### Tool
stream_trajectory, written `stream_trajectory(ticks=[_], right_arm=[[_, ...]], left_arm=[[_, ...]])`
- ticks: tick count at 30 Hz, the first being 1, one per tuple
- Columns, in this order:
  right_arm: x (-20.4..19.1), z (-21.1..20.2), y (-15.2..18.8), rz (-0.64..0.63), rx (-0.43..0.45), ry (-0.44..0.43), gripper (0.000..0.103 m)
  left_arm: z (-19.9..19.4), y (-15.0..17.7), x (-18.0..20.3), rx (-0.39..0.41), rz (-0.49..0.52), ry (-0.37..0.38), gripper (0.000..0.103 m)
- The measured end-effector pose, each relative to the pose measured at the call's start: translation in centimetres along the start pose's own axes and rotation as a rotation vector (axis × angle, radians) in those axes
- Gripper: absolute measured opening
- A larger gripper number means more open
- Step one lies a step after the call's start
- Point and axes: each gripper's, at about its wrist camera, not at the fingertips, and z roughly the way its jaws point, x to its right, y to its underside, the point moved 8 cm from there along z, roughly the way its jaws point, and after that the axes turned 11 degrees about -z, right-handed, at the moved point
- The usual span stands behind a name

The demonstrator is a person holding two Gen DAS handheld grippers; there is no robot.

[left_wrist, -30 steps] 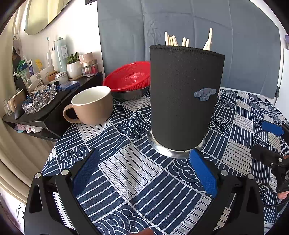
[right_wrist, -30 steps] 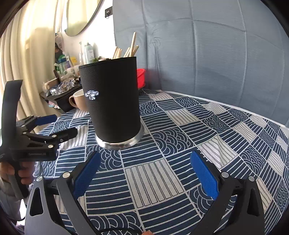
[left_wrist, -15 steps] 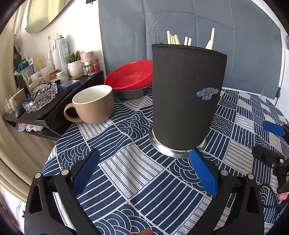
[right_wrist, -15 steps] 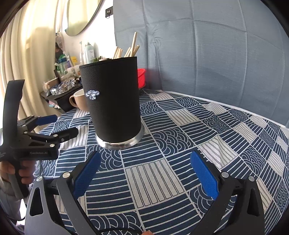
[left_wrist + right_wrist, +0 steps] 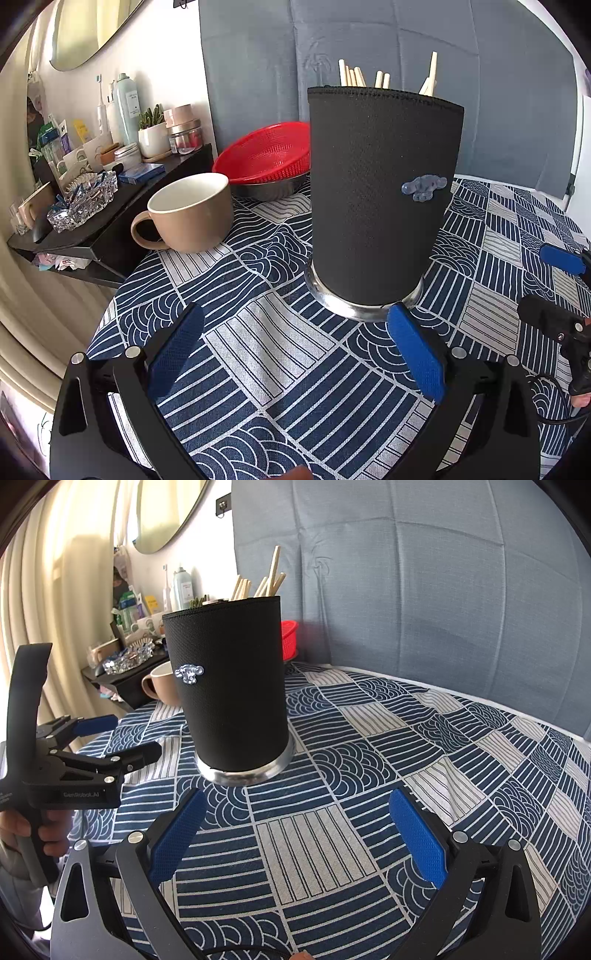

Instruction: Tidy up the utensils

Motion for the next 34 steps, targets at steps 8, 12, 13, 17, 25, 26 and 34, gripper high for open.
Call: stream_trajectory(ticks=[8,12,13,17,25,26,34], right_arm=[[0.0,0.07,-0.01,0.0,-0.005,0.001,0.095],[0.01,0.26,0.03,0.001,-0.012,-0.003,0.095],[-0.02,0.16,0.0,0.0,-0.009,-0.002,0.095],[-0.11,0.25,-0.02,-0.003,-0.009,0.001,0.095],[-0.16,0.26,0.06,-0.004,-0.01,0.003,0.095],[-0.17,0.27,0.08,-0.004,-0.011,0.002,0.095],[-0.42,0.29,0.07,-0.012,-0.015,-0.001,0.095]], left_arm=[[0.06,-0.01,-0.12,-0.005,-0.006,0.004,0.097],[0.0,0.04,0.11,-0.005,0.005,0.002,0.097],[-0.14,-0.02,0.09,0.003,0.005,0.0,0.097],[-0.56,-0.13,0.06,0.022,0.001,0.001,0.097],[-0.2,-0.04,-0.07,0.002,-0.006,-0.009,0.097],[-0.17,-0.06,-0.25,0.001,-0.013,-0.017,0.097],[-0.21,0.0,-0.14,-0.002,-0.008,-0.004,0.097]])
